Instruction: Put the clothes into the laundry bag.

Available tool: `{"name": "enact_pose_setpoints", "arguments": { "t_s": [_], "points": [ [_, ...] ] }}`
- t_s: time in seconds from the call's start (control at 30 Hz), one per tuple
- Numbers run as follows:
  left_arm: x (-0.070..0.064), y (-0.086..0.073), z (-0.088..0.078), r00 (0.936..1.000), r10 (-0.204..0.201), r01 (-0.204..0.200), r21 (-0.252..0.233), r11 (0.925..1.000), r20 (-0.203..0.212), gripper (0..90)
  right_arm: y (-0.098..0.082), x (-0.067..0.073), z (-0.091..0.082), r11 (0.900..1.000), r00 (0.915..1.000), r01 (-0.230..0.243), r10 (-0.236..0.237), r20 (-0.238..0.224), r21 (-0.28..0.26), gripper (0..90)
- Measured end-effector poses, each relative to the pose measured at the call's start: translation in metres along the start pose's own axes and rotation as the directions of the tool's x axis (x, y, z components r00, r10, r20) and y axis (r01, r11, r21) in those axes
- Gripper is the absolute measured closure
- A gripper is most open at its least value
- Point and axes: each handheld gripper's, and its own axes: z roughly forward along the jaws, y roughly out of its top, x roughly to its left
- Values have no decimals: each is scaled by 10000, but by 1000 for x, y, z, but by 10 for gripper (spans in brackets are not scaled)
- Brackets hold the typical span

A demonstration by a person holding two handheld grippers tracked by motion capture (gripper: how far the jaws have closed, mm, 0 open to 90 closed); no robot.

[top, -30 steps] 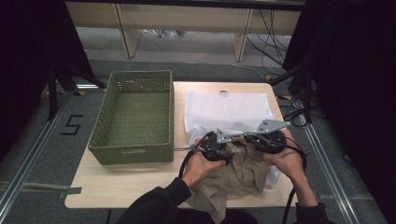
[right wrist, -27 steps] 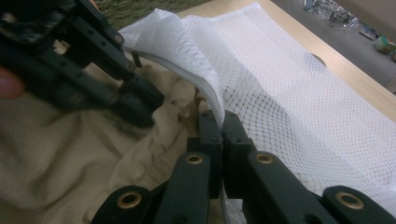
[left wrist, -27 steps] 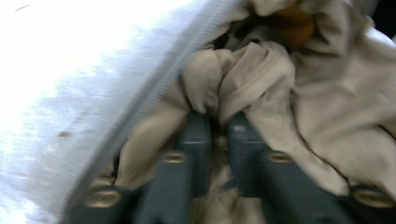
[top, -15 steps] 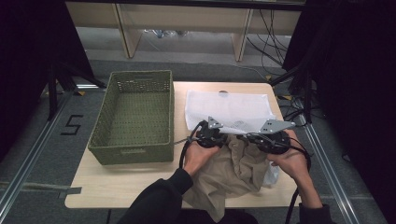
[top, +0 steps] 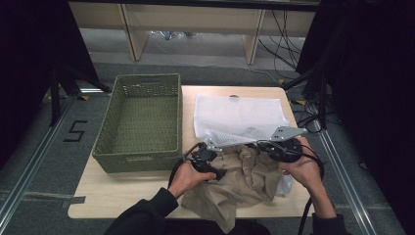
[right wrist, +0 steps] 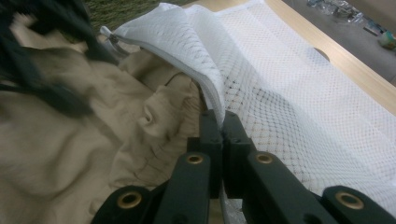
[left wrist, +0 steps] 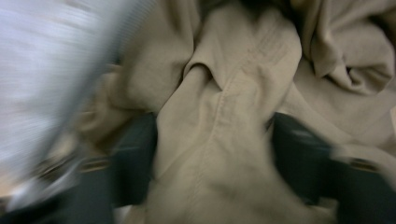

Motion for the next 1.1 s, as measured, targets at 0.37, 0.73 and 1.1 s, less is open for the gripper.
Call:
{"name": "enact_pose_setpoints", "arguments": {
  "t_s": [0.37,0.73,1.1],
  "points": [
    [-11,43,-4,9894,-1452,1403,-2719,9520,21,845,3,1,-1,9994,9996,263,-265,-125,-209,900],
    [2,34,20,9776,-2095,2033,-1624,9656,-218,508,0,1,1,9997,9995,235,-236,-223,-62,900],
    [-20,-12,-39,9966,-712,741,-713,9947,415,160,0,1,0,9998,9996,207,-207,-204,-34,899]
  ]
}}
